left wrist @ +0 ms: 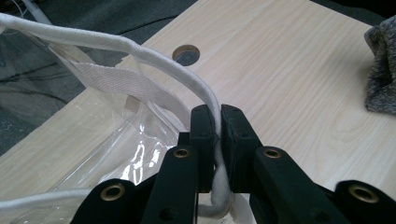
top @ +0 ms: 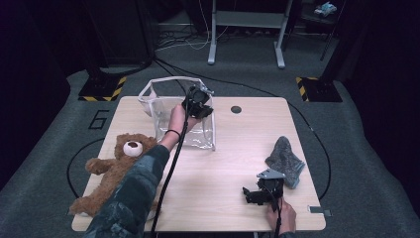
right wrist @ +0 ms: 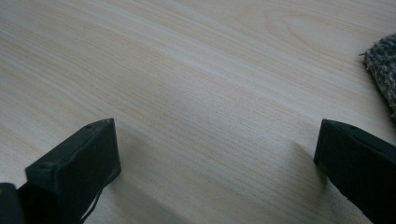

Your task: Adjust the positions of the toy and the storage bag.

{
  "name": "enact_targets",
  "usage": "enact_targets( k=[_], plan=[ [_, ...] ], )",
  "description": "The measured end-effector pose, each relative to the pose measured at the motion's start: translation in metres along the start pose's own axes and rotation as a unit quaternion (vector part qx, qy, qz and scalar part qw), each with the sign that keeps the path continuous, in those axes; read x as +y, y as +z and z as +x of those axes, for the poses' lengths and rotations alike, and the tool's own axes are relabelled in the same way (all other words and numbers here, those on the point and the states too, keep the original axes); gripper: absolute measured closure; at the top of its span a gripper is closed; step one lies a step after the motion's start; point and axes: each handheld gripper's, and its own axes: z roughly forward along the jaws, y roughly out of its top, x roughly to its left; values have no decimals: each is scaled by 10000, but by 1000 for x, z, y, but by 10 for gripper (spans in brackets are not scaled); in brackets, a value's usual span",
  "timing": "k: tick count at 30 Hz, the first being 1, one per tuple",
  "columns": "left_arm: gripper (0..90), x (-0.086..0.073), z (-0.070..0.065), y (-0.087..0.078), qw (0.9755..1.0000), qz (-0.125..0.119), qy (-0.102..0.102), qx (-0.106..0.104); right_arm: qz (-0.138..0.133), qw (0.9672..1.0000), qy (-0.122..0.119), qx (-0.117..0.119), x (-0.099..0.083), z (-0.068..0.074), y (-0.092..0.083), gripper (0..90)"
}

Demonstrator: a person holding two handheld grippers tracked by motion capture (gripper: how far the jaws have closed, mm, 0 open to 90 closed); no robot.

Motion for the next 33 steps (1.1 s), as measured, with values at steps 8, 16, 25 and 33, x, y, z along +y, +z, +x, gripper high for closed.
enact_targets(
  k=[8,16,25,33],
  plan=[
    [827,5,-13,7,9999,-41,-46,-96,24,10000,-32,-21,0,0,0,0],
    [819,11,-24,13,9999,-65,-71,-126,36,10000,-70,-6,0,-1,0,0],
    [499,11,-21,9,9998,-115,-155,-59,26,10000,-39,-15,0,0,0,0],
    [302,5,5,-25,9981,-490,-375,91,36,10000,-68,-8,0,-1,0,0]
  ],
)
